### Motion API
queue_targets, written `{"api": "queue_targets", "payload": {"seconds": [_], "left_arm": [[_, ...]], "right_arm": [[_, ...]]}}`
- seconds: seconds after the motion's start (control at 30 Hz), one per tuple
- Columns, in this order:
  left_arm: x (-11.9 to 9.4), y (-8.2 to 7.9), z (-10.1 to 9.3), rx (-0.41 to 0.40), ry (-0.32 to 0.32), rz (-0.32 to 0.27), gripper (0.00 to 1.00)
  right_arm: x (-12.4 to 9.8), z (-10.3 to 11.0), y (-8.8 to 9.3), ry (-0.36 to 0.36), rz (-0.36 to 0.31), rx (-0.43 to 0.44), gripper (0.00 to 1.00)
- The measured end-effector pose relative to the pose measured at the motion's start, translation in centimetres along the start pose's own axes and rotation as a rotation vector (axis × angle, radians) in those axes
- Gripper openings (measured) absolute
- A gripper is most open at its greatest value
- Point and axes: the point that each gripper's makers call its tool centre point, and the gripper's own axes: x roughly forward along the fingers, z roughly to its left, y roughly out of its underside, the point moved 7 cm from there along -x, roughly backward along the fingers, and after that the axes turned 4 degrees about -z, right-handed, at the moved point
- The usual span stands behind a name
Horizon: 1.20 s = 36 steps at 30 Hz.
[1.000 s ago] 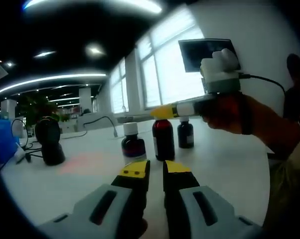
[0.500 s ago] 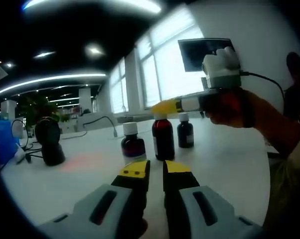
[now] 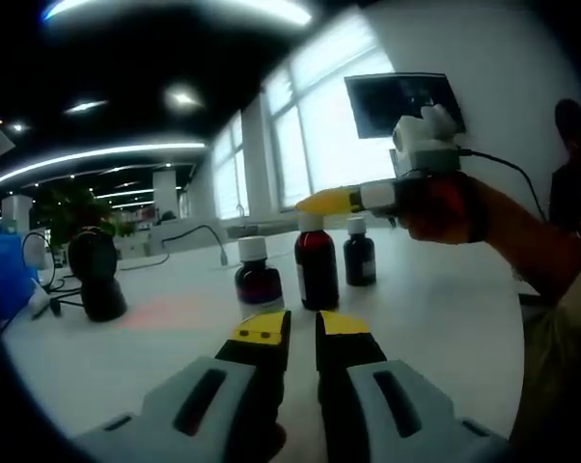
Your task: Rotate the medicine bottle to make it face forward pick up the medicine bottle inspect the drug traceability code place the medicine on the table
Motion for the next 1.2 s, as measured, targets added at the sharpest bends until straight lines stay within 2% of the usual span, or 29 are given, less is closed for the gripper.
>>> {"api": "queue_targets", "payload": {"seconds": [0.4,0.5,0.63,1.2], "left_arm": [[0.0,-0.1,-0.1,0.003,0.003,0.000,0.04],[0.0,-0.1,-0.1,0.002,0.004,-0.001,0.04],[0.0,-0.1,-0.1,0.002,0.003,0.000,0.04],[0.1,-0.1,-0.2,0.005,0.003,0.001,0.04]], "right_arm": [[0.2,-0.3,0.8,-0.044,0.032,-0.012,0.22],[0.2,-0.5,1.0,-0.046,0.038,-0.010,0.17],[0.1,-0.5,1.0,-0.045,0.030,-0.006,0.17],[0.2,0.5,0.9,0.098,0.033,-0.086,0.17]]}}
